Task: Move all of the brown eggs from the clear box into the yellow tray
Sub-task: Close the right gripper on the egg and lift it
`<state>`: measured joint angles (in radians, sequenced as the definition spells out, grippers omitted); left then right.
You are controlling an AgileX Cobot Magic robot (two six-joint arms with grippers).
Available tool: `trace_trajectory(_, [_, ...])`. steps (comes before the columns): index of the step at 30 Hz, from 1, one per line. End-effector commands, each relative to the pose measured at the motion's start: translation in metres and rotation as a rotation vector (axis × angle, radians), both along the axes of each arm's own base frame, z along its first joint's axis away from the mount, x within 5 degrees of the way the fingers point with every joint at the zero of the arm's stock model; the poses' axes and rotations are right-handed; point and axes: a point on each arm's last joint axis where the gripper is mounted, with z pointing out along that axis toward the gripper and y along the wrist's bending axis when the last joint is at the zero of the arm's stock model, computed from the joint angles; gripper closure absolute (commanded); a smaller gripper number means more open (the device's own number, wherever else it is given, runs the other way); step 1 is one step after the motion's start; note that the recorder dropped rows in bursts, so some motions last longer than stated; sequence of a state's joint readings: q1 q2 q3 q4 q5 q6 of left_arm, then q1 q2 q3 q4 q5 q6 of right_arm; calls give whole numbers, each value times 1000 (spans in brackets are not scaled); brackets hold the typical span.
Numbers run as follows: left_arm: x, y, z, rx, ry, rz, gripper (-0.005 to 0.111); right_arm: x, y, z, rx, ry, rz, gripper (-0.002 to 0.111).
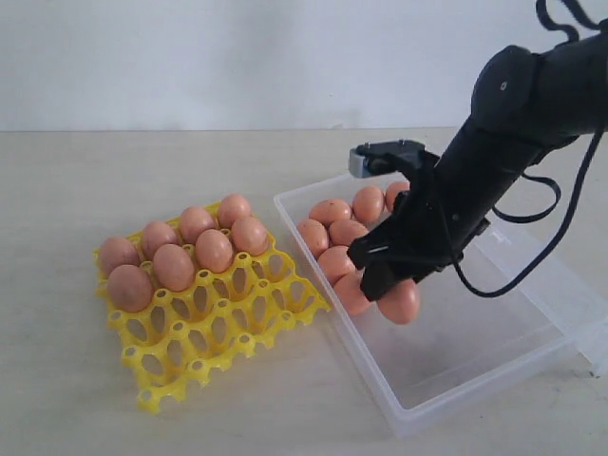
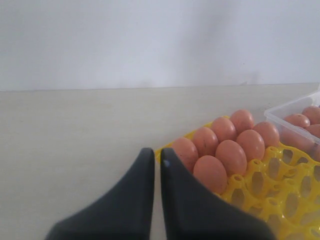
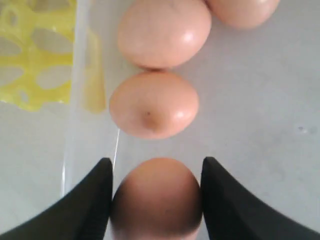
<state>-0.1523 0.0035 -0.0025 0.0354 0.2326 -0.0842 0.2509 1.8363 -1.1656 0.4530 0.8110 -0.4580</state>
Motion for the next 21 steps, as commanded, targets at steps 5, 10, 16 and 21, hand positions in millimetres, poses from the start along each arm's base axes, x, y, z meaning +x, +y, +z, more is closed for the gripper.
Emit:
trace_trajectory(5, [0, 0, 0, -4, -7, 2, 103, -6, 3, 72, 93, -311, -107, 108])
trace_trajectory(10, [0, 0, 0, -4, -7, 2, 103, -1, 6, 93, 150, -482, -183, 108])
trace_trajectory(16, [0, 0, 0, -4, -7, 2, 103, -4, 24, 99, 228, -509, -180, 108])
trace_trajectory(21, [0, 0, 0, -4, -7, 2, 103, -29, 79, 102, 222, -621, 94, 108])
